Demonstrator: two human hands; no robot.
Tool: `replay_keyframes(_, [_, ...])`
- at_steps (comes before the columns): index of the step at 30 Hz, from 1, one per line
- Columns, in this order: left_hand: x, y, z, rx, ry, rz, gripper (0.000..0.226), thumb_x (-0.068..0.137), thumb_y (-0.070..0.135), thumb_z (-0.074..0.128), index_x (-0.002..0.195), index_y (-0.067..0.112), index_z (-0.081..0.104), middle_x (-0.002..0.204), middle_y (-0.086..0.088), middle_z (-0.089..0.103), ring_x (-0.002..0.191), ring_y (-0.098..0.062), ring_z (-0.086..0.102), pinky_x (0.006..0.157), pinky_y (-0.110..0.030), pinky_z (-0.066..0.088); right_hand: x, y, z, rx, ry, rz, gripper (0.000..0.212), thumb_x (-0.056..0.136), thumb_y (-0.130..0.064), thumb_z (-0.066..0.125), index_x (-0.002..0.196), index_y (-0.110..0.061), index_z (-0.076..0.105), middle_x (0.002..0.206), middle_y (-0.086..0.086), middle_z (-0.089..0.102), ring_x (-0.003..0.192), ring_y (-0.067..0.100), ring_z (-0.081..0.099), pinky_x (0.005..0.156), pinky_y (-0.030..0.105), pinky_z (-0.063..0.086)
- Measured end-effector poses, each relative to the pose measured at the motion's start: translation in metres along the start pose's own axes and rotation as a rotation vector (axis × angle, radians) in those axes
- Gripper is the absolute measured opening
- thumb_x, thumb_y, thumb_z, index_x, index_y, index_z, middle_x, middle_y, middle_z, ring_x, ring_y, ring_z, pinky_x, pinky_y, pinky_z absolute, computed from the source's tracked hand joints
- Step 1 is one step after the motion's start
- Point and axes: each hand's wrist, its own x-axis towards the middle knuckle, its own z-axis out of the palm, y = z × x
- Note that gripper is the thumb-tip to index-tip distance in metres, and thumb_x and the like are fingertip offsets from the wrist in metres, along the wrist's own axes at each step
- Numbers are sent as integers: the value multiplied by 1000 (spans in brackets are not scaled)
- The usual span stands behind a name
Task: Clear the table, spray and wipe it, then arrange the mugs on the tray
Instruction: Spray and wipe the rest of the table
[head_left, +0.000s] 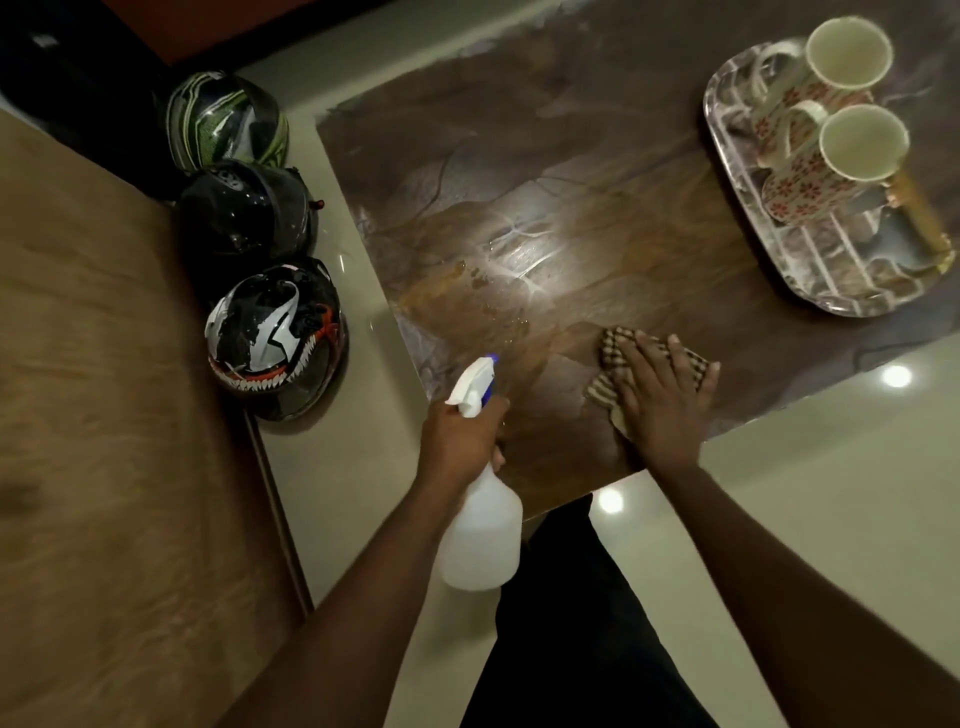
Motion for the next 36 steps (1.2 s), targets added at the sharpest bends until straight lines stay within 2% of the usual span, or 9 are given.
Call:
replay_keyframes(5, [-3, 9, 14, 25, -77, 75, 23, 80, 45, 69, 59, 51, 65, 63, -5, 71, 41, -7, 57, 54, -23, 51, -24, -101, 27, 82, -50, -426, 54, 79, -33, 68, 129, -19, 52, 137, 6, 53, 136, 31, 34, 112, 62, 18])
replay_keyframes(8, [9, 14, 12, -1, 24, 69, 10, 80, 41, 69, 73, 40, 63, 56, -1, 65, 48, -15, 59, 60, -25, 51, -44, -50, 20, -13, -101, -773, 53, 86, -39, 49, 137, -29, 41, 144, -3, 47, 139, 25, 33, 109, 65, 20])
replay_keyframes(11, [18, 20, 7, 10, 35, 42, 27, 83, 38, 69, 104, 23, 61, 46, -2, 60, 41, -15, 55, 62, -33, 52, -8, 4, 6, -53, -100, -505, 57, 88, -42, 39, 144, -37, 27, 147, -5, 43, 140, 24, 30, 111, 61, 8])
replay_keyframes(15, [16, 29, 14, 10, -22, 67, 12, 81, 47, 71, 69, 48, 70, 62, -14, 69, 43, -14, 57, 63, -36, 55, 52, -55, 9, 34, -65, -106, 49, 94, -38, 46, 142, -33, 37, 150, -6, 37, 143, 23, 22, 112, 59, 1])
replay_keyframes(19, [26, 23, 10, -69, 246, 91, 14, 79, 34, 69, 71, 44, 62, 72, -7, 69, 58, -22, 59, 62, -32, 53, 29, -121, 21, 83, -212, -614, 49, 89, -37, 49, 136, -26, 46, 147, -1, 43, 141, 26, 28, 111, 63, 2])
replay_keyframes(22, [31, 19, 3, -57, 235, 77, 15, 78, 36, 73, 88, 39, 63, 71, 13, 68, 63, -9, 61, 58, -14, 49, 20, -85, 14, 20, -319, -929, 42, 94, -36, 42, 136, -31, 44, 150, -8, 37, 145, 19, 18, 114, 61, 2])
replay_keyframes(28, [44, 30, 11, -92, 338, 66, 16, 76, 34, 66, 86, 22, 71, 43, 0, 57, 37, -15, 52, 54, -31, 46, 93, -62, -2, 119, -226, -413, 51, 87, -28, 54, 136, -38, 44, 147, -10, 42, 142, 19, 25, 109, 63, 12])
replay_keyframes(33, [41, 64, 24, -66, 414, 270, 22, 82, 34, 72, 69, 50, 65, 55, 13, 63, 47, 0, 56, 54, -18, 47, 67, -100, -2, 294, -423, -584, 43, 88, -31, 54, 131, -34, 51, 143, -6, 48, 138, 23, 31, 106, 57, 14])
replay_keyframes(36, [35, 84, 18, 7, 414, 472, 14, 86, 37, 71, 92, 32, 60, 76, 10, 60, 67, -6, 58, 67, -27, 51, 61, -77, -20, 332, -383, -447, 45, 89, -26, 54, 133, -36, 48, 141, -8, 49, 134, 22, 35, 103, 52, 21])
